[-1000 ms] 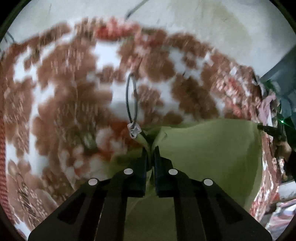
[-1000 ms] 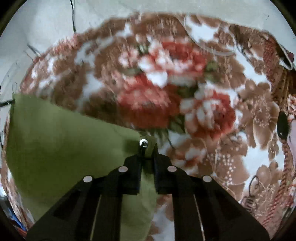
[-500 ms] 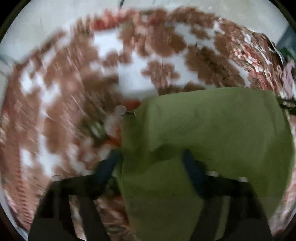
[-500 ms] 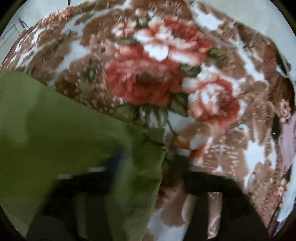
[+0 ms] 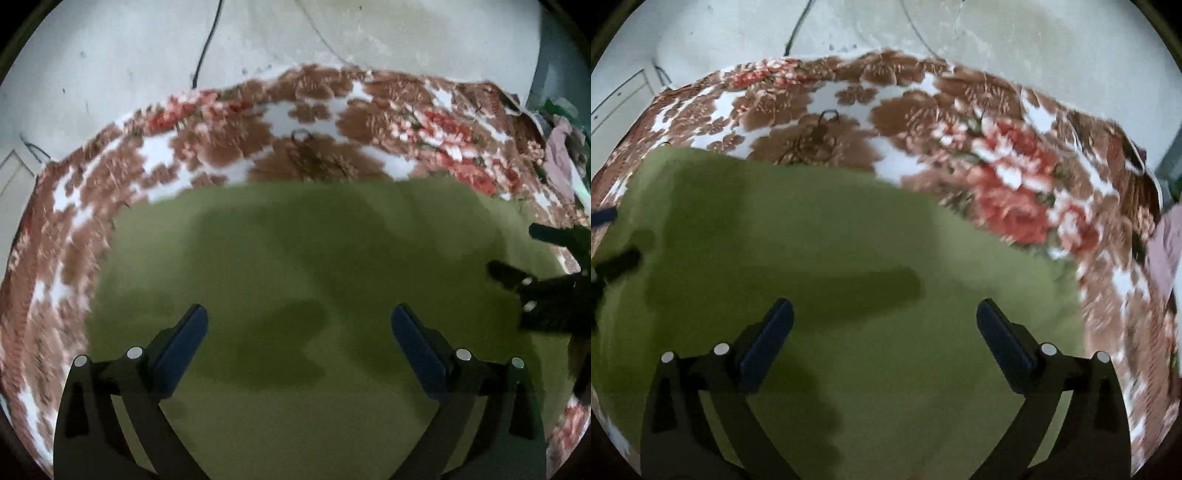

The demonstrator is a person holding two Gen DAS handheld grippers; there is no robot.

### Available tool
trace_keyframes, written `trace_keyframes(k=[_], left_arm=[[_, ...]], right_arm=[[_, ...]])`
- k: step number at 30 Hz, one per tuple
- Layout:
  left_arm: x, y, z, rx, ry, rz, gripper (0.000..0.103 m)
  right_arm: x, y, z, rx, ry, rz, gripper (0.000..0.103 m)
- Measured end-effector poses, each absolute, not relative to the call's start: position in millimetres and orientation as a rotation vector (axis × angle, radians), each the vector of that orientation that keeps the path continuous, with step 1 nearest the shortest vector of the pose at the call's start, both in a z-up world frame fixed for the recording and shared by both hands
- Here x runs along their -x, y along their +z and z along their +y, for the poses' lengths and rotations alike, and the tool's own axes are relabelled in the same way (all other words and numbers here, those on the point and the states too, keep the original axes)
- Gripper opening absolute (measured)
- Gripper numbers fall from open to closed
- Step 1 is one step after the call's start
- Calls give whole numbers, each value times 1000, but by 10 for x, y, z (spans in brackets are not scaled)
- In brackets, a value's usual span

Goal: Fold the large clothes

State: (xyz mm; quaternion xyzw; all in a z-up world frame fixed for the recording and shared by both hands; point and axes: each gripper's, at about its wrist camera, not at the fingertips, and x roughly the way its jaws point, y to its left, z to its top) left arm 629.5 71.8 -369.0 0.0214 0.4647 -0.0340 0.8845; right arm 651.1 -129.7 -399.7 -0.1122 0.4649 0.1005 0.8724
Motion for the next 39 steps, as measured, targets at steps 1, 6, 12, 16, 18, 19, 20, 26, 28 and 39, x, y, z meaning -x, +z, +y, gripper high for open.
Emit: trace_keyframes(k=[1,6,12,16,18,19,20,26,28,39], left_arm=[[-6285,-3758,690,-50,-63,977,98],[-6147,-4072,1053,-60,-10,1032,99],[-5995,-4237,1786,-84,96,1063,99],[-5860,-4238,2298,-114,212,1072,99],[-5748,-4152,2555,-85,276,1066,98],[-5650,-4047,2663,-65,302,1050,97],[-5591,-3976,2698,-56,307,1039,97],[-4671,-3422,2470,40,257,963,98],[-4370,-3438,2312,94,239,962,98],[-3695,-3997,1645,426,121,948,98]], right_arm=[[-6480,-4027,-1290,236,201,975,98],[-6465,-4196,-1571,294,176,974,98],[-6581,-4373,-2374,360,22,992,98],[-6667,-4451,-3009,281,-89,1013,98],[-6682,-4427,-3218,241,-145,1022,98],[-6667,-4392,-3256,224,-160,1031,98],[-6645,-4338,-3265,204,-166,1039,98],[-6296,-3897,-2697,141,2,985,98],[-6173,-3832,-2450,109,46,986,98],[-5766,-3959,-1526,113,193,1044,98]])
